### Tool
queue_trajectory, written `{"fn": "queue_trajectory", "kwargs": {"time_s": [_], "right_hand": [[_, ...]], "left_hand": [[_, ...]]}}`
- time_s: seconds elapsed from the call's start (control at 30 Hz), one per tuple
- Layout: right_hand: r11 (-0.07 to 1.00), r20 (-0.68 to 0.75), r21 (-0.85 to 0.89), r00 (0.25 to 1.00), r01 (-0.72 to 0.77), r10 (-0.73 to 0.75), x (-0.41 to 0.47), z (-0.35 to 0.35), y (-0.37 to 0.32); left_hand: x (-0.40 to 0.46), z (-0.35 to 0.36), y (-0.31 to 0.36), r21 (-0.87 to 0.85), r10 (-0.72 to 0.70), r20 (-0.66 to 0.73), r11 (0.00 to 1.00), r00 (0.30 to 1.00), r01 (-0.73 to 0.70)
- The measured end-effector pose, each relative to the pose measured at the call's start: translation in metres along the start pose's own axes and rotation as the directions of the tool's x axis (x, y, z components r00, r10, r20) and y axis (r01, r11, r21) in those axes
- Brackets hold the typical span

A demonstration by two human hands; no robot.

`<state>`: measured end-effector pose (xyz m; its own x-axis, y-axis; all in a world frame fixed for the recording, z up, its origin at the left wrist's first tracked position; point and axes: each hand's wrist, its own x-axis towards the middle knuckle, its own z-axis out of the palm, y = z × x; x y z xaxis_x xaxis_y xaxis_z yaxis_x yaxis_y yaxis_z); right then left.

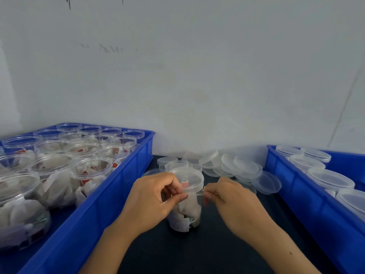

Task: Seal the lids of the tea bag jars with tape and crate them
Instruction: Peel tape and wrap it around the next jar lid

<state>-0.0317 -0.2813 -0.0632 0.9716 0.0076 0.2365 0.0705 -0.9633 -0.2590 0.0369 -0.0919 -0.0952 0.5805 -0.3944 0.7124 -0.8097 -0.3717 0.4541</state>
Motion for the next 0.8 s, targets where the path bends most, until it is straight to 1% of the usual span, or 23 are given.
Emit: {"fn": "queue_trajectory", "kwargs": {"time_s": [0.17, 0.3, 0.47, 0.53, 0.67, 0.8], "right_hand": [[0.995, -0.003, -0.097, 1.0, -0.03, 0.03, 0.01, 0.008, -0.01], [0.994, 0.021, -0.086, 0.997, -0.074, 0.076, 0.011, 0.009, -0.014], [0.992, 0.032, -0.108, 0.997, -0.072, 0.075, 0.011, 0.007, -0.015], [0.991, 0.037, -0.119, 0.997, -0.069, 0.074, 0.011, 0.007, -0.016], [0.991, 0.044, -0.116, 0.996, -0.072, 0.077, 0.01, 0.004, -0.017], [0.991, 0.037, -0.118, 0.997, -0.067, 0.072, 0.009, 0.002, -0.019]], "left_hand": [[-0.002, 0.0, -0.007, 0.089, -0.019, 0.001, 0.996, 1.0, 0.019], [-0.002, 0.001, -0.01, 0.135, -0.03, 0.004, 0.99, 1.0, 0.029], [-0.001, 0.004, -0.016, 0.209, -0.041, -0.02, 0.977, 0.999, 0.044], [-0.001, 0.005, -0.02, 0.166, -0.081, -0.017, 0.983, 0.997, 0.083], [-0.002, 0.008, -0.026, -0.035, -0.172, 0.065, 0.984, 0.983, 0.174], [-0.003, 0.012, -0.029, -0.099, -0.201, 0.113, 0.972, 0.973, 0.212]]}}
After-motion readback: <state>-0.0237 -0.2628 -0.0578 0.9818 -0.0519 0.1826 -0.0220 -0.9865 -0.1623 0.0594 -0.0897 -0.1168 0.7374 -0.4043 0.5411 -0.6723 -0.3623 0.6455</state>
